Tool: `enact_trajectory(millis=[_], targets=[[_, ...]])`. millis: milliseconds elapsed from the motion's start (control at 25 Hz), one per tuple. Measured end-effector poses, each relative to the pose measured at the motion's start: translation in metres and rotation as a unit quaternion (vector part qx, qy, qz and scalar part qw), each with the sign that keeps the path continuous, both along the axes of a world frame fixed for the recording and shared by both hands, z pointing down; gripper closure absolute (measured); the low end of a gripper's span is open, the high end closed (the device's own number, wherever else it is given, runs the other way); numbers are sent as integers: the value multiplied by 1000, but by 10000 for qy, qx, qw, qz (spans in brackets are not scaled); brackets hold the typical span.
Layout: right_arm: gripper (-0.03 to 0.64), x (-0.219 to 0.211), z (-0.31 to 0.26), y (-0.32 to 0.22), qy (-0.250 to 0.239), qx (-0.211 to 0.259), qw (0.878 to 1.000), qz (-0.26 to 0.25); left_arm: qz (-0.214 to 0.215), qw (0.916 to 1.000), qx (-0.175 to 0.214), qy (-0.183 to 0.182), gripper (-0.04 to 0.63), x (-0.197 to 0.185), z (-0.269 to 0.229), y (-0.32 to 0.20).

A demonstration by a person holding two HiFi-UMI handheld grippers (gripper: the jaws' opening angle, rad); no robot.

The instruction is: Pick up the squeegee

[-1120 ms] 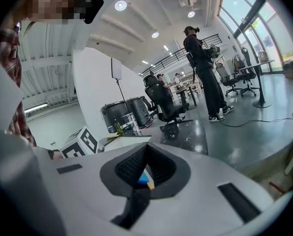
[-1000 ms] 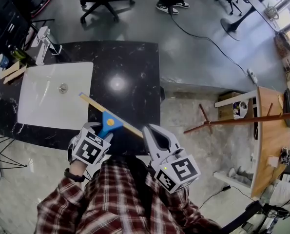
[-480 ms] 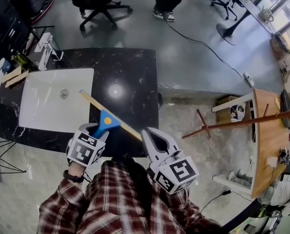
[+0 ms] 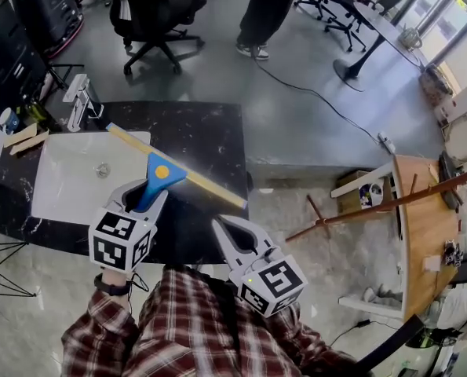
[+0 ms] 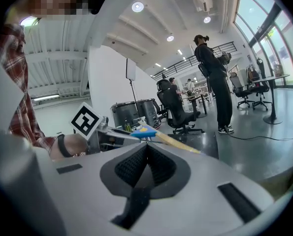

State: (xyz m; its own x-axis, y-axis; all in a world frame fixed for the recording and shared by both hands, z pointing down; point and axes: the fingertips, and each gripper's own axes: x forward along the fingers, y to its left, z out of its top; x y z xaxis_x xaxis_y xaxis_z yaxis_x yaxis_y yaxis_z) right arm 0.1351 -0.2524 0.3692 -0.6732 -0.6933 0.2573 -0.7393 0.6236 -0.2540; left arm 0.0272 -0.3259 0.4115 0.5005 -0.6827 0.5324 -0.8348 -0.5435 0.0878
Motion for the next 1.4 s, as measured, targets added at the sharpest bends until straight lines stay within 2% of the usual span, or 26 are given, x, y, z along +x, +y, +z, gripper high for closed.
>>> enact_trajectory(millis=[160, 320, 440, 520, 1000, 1400], targets=[[606, 2, -6, -3, 40, 139, 9999, 28, 43, 9959, 761, 478, 457, 1, -50, -3], [606, 11, -16, -10, 94, 326, 9993, 130, -22, 9839, 1361, 1162, 457, 1, -91, 1], [606, 21, -22, -15, 19, 454, 9986, 282, -109, 9717, 1611, 1725, 457, 1, -107, 8], [606, 26, -25, -18, 2, 528, 9981, 314, -95, 9669, 1689, 1908, 457, 2, -112, 10], [606, 34, -37, -22, 23, 707, 9974, 151, 118, 9645, 1704, 2013, 457, 13, -121, 13], [606, 30, -36, -19, 13, 680, 9976, 110, 49, 9607, 1773, 2137, 457, 11, -125, 18]])
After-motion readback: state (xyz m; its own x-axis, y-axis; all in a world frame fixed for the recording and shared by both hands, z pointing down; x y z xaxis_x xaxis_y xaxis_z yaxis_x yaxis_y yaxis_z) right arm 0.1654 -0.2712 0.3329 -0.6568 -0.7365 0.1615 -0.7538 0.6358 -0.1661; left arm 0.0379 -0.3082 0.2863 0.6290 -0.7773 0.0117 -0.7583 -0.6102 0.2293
